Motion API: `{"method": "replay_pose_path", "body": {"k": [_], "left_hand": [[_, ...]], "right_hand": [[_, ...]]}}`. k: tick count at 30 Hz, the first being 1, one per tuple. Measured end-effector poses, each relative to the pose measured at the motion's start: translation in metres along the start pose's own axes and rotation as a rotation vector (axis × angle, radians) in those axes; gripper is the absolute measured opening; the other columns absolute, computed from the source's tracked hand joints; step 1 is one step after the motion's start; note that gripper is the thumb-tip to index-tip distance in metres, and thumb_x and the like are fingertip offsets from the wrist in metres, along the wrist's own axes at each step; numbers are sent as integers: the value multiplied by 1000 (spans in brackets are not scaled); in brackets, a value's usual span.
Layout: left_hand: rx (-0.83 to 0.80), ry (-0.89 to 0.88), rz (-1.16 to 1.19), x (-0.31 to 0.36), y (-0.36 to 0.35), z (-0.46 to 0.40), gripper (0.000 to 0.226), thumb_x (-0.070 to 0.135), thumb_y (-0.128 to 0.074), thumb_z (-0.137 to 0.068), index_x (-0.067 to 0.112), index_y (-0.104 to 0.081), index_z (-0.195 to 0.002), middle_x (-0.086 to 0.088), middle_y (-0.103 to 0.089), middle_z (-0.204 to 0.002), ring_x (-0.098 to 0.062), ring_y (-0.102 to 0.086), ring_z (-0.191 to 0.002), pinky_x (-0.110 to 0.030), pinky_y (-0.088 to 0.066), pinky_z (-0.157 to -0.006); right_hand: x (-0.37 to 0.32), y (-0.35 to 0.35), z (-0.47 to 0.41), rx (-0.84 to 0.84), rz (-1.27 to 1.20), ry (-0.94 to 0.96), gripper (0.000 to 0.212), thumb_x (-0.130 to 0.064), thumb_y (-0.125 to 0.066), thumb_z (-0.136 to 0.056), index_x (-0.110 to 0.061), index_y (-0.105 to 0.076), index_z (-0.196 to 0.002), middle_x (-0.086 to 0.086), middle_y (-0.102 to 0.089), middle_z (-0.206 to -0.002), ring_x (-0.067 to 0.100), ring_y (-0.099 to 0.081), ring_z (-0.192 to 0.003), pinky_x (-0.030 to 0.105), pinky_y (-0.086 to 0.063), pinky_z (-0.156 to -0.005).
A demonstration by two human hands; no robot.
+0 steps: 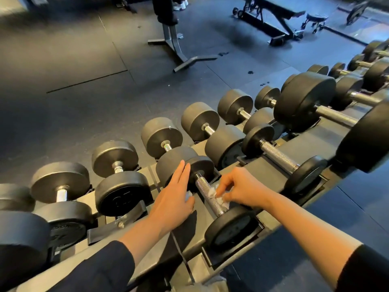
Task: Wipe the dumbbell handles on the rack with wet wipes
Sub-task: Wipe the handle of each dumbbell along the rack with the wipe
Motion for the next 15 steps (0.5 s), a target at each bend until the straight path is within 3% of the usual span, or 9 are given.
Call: {"method": "replay_pose_path", "body": {"k": [3,6,8,12,15], "left_hand": [[17,3,-19,0,-2,-2,75,23,-48,-97,28,3,-152,13,11,-158,-14,-46,-123,-24,-40,-95],[37,24,-31,-1,-5,-4,77,23,-50,-96,30,2,-152,15,10,-158,-18,-51,-119,-30,-44,-94],[44,38,-43,0,-8,-4,79,23,-51,-96,30,3,-152,15,11,-158,-19,-55,-112,-30,-47,-90],[66,51,-81,0,-14,-4,84,21,-55,-93,31,5,-151,17,14,-156,-19,-58,-107,-28,-49,-86],[82,68,-105,3,-17,-5,86,20,-56,-92,31,6,-151,16,15,-157,-18,-56,-112,-26,-48,-88]], "right_hand": [[5,9,4,-56,0,7,21,-4,-71,-77,-25,-71,-76,-7,-66,-91,8,-62,-87,21,-52,-82],[13,13,-2,105,77,-17,23,-5,-68,-79,-27,-71,-83,-7,-65,-95,6,-58,-89,21,-50,-84],[16,12,-7,181,221,-53,22,-9,-64,-83,-24,-70,-98,-2,-64,-105,11,-58,-94,24,-49,-86],[10,1,-21,78,474,4,28,-15,-58,-88,-20,-64,-114,4,-62,-115,20,-58,-102,29,-48,-89],[8,-6,-33,128,272,8,27,-11,-62,-86,-18,-67,-111,2,-63,-115,17,-58,-102,23,-48,-86]]}}
Point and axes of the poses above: each hand's wrist, its own z-axis away from the middle knuckle, its own y-axis out of the back of the hand, x = y × z, the point moved 1 cm from there along -z, towards the middle knuckle
